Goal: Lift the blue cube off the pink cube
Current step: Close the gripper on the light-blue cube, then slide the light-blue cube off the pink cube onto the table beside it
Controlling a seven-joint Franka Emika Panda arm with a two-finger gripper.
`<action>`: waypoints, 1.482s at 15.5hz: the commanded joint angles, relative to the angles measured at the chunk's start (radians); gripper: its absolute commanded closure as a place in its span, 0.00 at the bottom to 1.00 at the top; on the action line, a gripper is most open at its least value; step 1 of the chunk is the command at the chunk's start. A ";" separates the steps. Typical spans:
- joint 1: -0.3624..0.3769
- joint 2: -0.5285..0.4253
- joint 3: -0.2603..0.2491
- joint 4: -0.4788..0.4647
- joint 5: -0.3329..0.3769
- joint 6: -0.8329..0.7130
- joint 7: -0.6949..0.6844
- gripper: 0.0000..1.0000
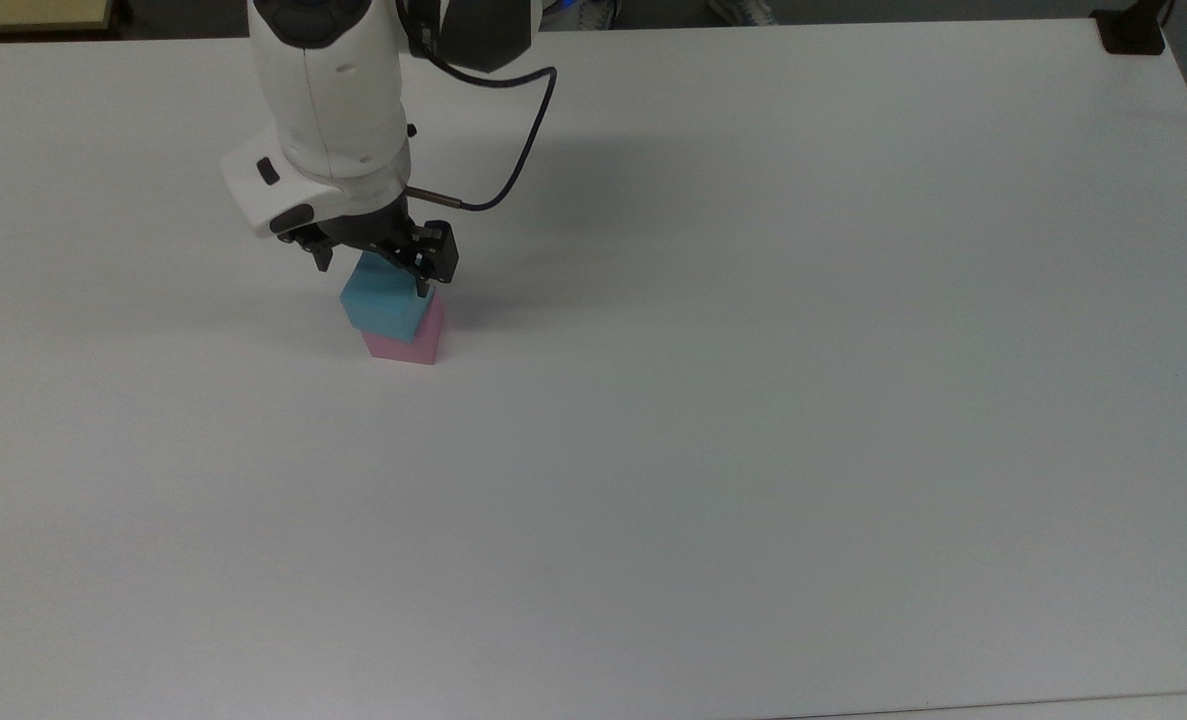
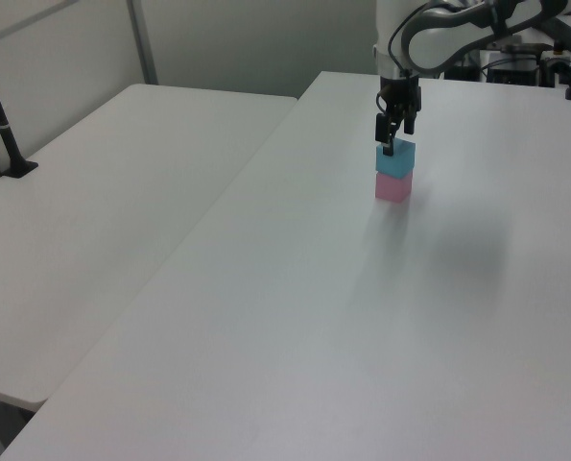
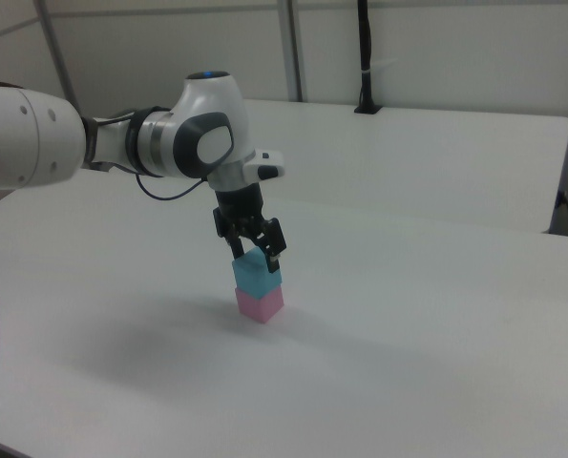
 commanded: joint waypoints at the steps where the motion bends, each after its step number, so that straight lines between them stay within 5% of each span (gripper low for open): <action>1: 0.012 0.031 0.003 0.005 -0.017 0.005 0.031 0.00; 5: 0.010 0.027 0.003 -0.002 -0.017 -0.001 0.016 0.66; 7: 0.004 -0.001 0.003 0.007 -0.014 -0.011 -0.015 0.70; 10: 0.019 -0.028 0.013 0.008 -0.008 -0.021 -0.003 0.68; 18: 0.243 0.057 0.026 0.005 -0.016 0.031 0.160 0.62; 22: 0.251 0.091 0.026 0.008 -0.019 0.081 0.180 0.00; 23: 0.250 0.085 0.026 0.008 -0.019 0.079 0.180 0.00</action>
